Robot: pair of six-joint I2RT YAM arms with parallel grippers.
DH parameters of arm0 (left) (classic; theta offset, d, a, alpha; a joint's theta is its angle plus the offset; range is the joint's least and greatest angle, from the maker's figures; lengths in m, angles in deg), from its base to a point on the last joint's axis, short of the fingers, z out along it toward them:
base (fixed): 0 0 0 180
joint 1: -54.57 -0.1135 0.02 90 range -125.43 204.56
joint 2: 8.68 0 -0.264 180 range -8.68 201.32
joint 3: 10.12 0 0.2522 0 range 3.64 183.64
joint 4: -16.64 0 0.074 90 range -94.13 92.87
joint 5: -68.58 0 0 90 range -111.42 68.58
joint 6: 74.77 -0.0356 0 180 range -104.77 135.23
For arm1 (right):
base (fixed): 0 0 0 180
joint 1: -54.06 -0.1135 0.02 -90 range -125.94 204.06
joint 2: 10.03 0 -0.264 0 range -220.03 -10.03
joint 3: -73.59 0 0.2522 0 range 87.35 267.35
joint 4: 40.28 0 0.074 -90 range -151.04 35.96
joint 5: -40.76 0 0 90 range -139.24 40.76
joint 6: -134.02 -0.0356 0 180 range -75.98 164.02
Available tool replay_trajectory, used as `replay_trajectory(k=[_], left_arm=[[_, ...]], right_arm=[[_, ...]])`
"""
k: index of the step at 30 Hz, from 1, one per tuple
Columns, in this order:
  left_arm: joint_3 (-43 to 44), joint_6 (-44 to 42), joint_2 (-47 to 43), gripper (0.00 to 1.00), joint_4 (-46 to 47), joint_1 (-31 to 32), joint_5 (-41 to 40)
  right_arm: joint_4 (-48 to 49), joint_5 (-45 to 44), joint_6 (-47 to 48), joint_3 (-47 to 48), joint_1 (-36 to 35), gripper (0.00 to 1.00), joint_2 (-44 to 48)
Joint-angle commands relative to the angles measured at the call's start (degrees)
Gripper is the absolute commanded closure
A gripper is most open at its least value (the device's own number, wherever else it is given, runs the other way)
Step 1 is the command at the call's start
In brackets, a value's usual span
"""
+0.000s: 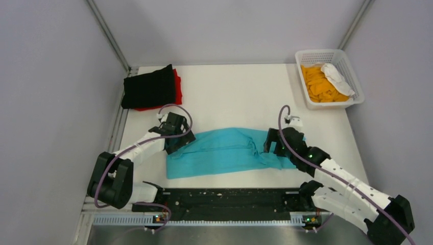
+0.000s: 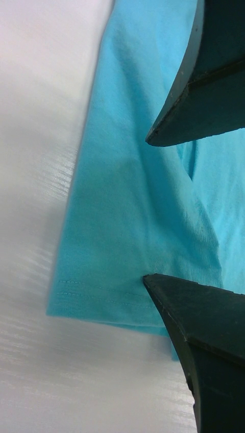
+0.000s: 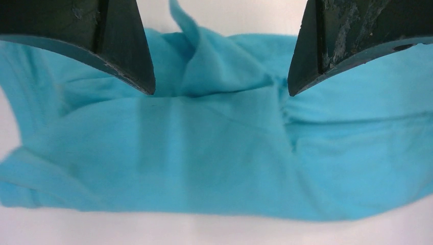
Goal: Fold and stack the t-shirts
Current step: Fold the other side of the tshirt into a rectangle
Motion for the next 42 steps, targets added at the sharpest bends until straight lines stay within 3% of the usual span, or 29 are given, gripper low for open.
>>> replay_trajectory(k=[1,4,6,14,24,34,42], left_arm=[[1.6,-0.2,-1.1,0.01,0.1,-0.2,-1.2],[1.6,-0.2,-0.3,0.01,0.3,-0.2,-0.6],[1.3,-0.2,-0.1,0.01,0.3,-0.2,-0.7],[0.9,-0.5,0.2,0.01,0.8,-0.2,-0.5],[1.0,-0.6,0.6,0.01,1.3,-0.2,-0.2],[0.8,-0.9,0.7,0.01,0.9,-0.2,-1.4],[0.9,-1.0,0.7,0.01,0.5,-0.2,-1.7]], right_arm=[[-3.2,-5.0,-5.5,2.3,11.2,0.01,0.2],[-1.0,3.3,-4.2,0.9,21.9,0.03,0.4],[0.4,5.2,-4.0,0.0,23.9,0.06,0.8],[4.4,13.2,-6.7,-2.5,24.3,0.22,-3.6],[6.4,14.3,-9.2,-6.7,24.3,0.31,-1.6],[15.0,8.3,-9.3,-4.2,24.4,0.57,-11.8],[18.3,5.1,-9.0,-2.7,24.8,0.96,-15.2]])
